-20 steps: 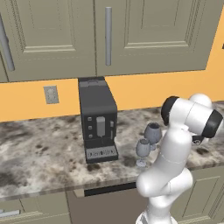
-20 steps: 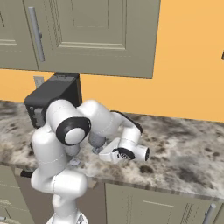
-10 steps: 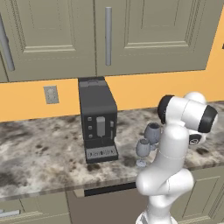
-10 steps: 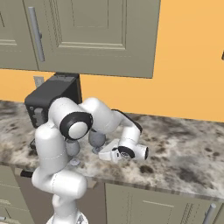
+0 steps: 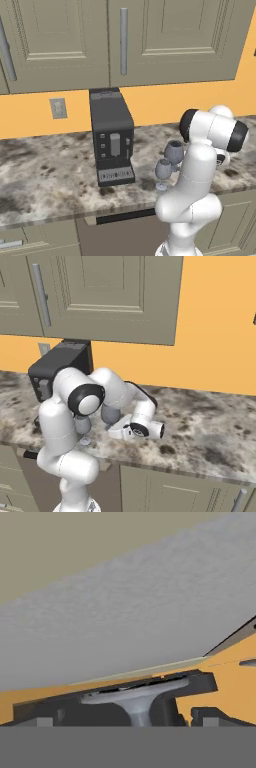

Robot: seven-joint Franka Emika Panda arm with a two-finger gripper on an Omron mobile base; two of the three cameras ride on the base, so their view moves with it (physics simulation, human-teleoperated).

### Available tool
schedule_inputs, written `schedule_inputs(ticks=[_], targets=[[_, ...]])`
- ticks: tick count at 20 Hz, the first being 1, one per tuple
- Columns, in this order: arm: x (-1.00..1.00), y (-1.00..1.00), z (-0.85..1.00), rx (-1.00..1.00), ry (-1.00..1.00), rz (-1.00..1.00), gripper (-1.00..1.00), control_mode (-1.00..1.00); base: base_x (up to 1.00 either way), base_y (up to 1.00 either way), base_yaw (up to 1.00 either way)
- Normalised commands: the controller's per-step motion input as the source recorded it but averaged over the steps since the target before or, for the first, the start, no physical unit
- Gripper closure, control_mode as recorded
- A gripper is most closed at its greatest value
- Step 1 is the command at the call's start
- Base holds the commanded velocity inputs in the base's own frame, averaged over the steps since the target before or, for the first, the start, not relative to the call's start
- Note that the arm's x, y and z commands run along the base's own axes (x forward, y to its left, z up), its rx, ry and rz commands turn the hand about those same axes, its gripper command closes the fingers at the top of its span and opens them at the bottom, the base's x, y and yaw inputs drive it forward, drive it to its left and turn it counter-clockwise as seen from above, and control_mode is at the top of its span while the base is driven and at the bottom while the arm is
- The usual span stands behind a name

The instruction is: Retrieve the wine glasses from the counter and place one next to each plate.

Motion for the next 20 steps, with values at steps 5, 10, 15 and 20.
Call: schedule_inputs(ticks=[5,10,15,20], targets=[[0.07,0.22,-0.07,0.0,0.0,0.0,-1.0,-1.0,0.0,0.0,0.0],[0.04,0.17,-0.12,0.01,0.0,0.0,1.0,-1.0,0.0,0.0,0.0],[-0.02,0.0,0.0,0.03,-0.03,0.0,1.0,-1.0,0.0,0.0,0.0],[-0.16,-0.15,0.23,0.03,-0.06,-0.02,1.0,-1.0,0.0,0.0,0.0]])
